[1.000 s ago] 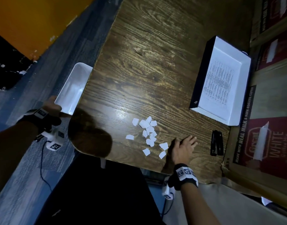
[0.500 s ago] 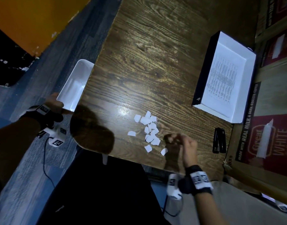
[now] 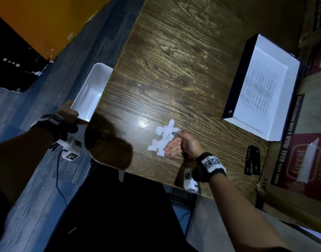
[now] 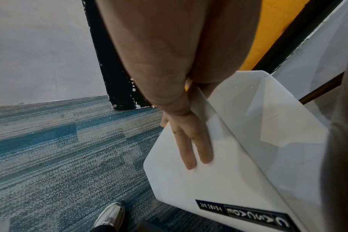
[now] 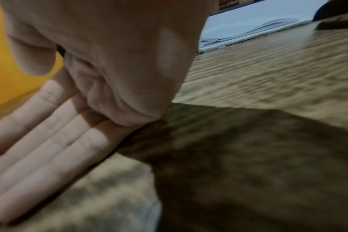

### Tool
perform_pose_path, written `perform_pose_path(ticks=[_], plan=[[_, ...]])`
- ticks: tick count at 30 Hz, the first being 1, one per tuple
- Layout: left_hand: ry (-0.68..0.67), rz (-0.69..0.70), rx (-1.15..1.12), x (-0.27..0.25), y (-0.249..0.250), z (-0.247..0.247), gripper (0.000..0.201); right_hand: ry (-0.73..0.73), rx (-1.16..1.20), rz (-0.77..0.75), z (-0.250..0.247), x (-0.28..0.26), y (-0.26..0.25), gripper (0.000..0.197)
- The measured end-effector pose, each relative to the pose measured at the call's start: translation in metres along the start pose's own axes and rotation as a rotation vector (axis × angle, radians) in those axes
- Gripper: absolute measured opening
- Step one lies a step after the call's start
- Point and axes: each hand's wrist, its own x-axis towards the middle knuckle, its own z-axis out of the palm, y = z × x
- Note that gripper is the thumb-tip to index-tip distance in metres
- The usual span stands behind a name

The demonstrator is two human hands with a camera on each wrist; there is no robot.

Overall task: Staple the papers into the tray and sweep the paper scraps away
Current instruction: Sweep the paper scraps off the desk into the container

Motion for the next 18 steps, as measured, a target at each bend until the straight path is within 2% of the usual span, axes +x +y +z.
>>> perform_pose_path(ticks=[1, 3, 4, 6, 10, 15, 18], plan=[[-0.001, -0.009, 0.015, 0.001, 0.0, -0.001, 0.046, 0.013, 0.013, -0.052, 0.002, 0.004, -0.008, 0.066], [-0.013, 0.002, -0.015, 0.007, -0.004, -0.004, 0.06, 0.025, 0.08, -0.13, 0.002, 0.007, -0.017, 0.061], [-0.028, 0.005, -0.023, 0.008, -0.004, -0.004, 0.06, 0.015, 0.12, -0.142, 0.002, 0.003, -0.018, 0.061], [0.039, 0.004, 0.024, 0.008, -0.002, -0.002, 0.053, -0.036, 0.134, -0.1, 0.009, -0.008, -0.011, 0.062], [0.168, 0.021, 0.087, 0.016, -0.01, 0.004, 0.048, -0.158, -0.022, 0.08, 0.052, -0.014, 0.017, 0.061], [0.151, 0.005, 0.054, 0.022, -0.014, 0.005, 0.05, 0.043, 0.063, -0.016, 0.071, 0.01, -0.005, 0.055], [-0.023, -0.001, -0.066, 0.036, -0.022, -0.002, 0.05, 0.119, 0.116, -0.124, 0.074, 0.018, -0.025, 0.044]])
